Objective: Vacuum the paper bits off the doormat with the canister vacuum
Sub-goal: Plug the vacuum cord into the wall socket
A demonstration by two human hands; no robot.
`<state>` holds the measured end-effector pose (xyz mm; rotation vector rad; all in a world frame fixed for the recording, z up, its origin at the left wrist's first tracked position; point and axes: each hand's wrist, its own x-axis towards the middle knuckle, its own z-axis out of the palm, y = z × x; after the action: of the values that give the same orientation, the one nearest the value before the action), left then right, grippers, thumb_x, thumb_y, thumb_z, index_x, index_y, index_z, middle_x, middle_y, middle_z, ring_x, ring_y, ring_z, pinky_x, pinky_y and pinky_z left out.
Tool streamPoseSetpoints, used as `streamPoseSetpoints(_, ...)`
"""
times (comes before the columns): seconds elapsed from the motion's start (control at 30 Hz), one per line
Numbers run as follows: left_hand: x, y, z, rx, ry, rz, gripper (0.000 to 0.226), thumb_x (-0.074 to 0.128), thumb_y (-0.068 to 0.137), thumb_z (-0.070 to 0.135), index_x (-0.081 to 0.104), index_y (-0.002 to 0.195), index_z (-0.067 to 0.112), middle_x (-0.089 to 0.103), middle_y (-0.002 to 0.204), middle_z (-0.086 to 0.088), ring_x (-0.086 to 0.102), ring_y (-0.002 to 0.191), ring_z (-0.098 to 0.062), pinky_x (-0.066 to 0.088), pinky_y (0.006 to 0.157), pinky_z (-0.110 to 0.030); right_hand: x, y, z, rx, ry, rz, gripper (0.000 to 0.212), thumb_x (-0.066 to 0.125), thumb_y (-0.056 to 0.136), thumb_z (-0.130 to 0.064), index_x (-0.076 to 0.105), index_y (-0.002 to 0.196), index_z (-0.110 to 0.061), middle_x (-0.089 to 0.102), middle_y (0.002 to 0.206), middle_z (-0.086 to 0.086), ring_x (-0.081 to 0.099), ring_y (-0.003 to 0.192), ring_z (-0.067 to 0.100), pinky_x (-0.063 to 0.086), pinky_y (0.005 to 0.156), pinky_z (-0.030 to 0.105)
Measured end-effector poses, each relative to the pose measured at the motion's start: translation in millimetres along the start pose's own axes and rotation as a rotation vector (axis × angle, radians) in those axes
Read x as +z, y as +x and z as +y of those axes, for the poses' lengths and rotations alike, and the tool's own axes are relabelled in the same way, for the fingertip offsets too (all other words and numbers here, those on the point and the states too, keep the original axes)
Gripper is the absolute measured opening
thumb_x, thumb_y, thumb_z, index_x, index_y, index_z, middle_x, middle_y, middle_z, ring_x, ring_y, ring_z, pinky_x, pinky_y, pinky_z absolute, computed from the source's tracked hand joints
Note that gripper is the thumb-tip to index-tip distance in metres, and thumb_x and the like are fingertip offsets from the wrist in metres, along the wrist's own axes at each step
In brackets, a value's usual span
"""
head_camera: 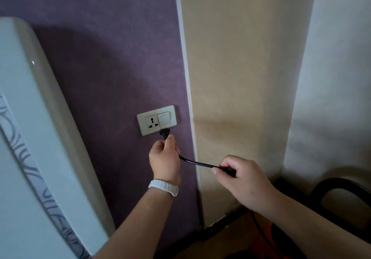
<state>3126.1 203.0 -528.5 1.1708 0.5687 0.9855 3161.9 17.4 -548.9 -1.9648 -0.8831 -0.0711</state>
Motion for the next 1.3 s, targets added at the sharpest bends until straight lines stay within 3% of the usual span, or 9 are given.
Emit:
streamPoseSetpoints(0.17, 3, 15, -1, 0.003, 0.027, 0.070, 0.025, 0.056, 0.094, 0.016, 0.047, 0.072, 0.010, 0.048, 0.060, 0.001, 0.042, 0.049, -0.009, 0.037, 0.046, -0.020, 8, 14, -3, -0.006, -0.046, 0.023, 0.035, 0.067, 0.091, -0.036, 0.055, 0.070, -0.010, 0.042, 0.047, -0.007, 0.035, 0.043, 0.009, 0.025, 0.045, 0.021)
streamPoseSetpoints(0.27, 7, 22, -2, -0.004, 0.034, 0.117, 0.023, 0.055, 0.094, 0.014, 0.049, 0.073, 0.008, 0.049, 0.062, 0.000, 0.043, 0.045, -0.006, 0.038, 0.043, -0.015, 13, 24, 0, 0.008, -0.059, 0.010, 0.035, 0.064, 0.091, -0.041, 0.055, 0.073, -0.012, 0.043, 0.047, -0.007, 0.034, 0.043, 0.010, 0.028, 0.048, 0.028)
streamPoseSetpoints(0.47, 6, 40, -4, 0.011, 0.085, 0.146, 0.018, 0.054, 0.088, 0.015, 0.050, 0.073, 0.007, 0.049, 0.062, -0.001, 0.043, 0.053, -0.013, 0.038, 0.051, -0.026, 21, 40, 4, -0.027, -0.052, 0.005, 0.033, 0.066, 0.091, -0.035, 0.056, 0.069, -0.012, 0.045, 0.047, -0.008, 0.034, 0.042, 0.010, 0.024, 0.044, 0.023)
streamPoseSetpoints(0.73, 8, 45, -7, 0.015, 0.076, 0.152, 0.012, 0.051, 0.090, 0.013, 0.051, 0.078, 0.010, 0.046, 0.066, -0.002, 0.040, 0.054, -0.011, 0.034, 0.040, -0.016, 25, 47, 15, -0.015, -0.028, 0.007, 0.031, 0.065, 0.091, -0.037, 0.060, 0.071, -0.014, 0.043, 0.048, -0.005, 0.036, 0.044, 0.009, 0.026, 0.045, 0.024)
streamPoseSetpoints(0.93, 8, 51, -9, 0.000, 0.096, 0.203, 0.023, 0.052, 0.087, 0.019, 0.050, 0.067, 0.009, 0.049, 0.063, -0.002, 0.043, 0.057, -0.015, 0.035, 0.050, -0.026, 26, 43, 14, -0.032, -0.017, -0.001, 0.027, 0.065, 0.091, -0.033, 0.062, 0.073, -0.013, 0.043, 0.048, -0.004, 0.036, 0.044, 0.008, 0.026, 0.044, 0.023)
streamPoseSetpoints(1.13, 12, 62, -5, 0.031, 0.157, 0.210, 0.017, 0.049, 0.083, 0.017, 0.050, 0.069, 0.007, 0.044, 0.066, -0.009, 0.037, 0.061, -0.020, 0.031, 0.051, -0.031, 26, 44, 13, -0.037, -0.004, 0.032, 0.028, 0.064, 0.092, -0.032, 0.059, 0.071, -0.014, 0.041, 0.048, -0.005, 0.035, 0.043, 0.009, 0.026, 0.044, 0.024)
streamPoseSetpoints(1.3, 12, 75, -2, 0.056, 0.231, 0.229, 0.035, 0.049, 0.081, 0.019, 0.037, 0.050, 0.010, 0.043, 0.054, -0.006, 0.038, 0.058, -0.022, 0.032, 0.055, -0.035, 32, 45, 13, -0.032, 0.011, 0.031, 0.028, 0.062, 0.093, -0.031, 0.058, 0.074, -0.012, 0.041, 0.049, -0.004, 0.035, 0.044, 0.010, 0.026, 0.044, 0.023)
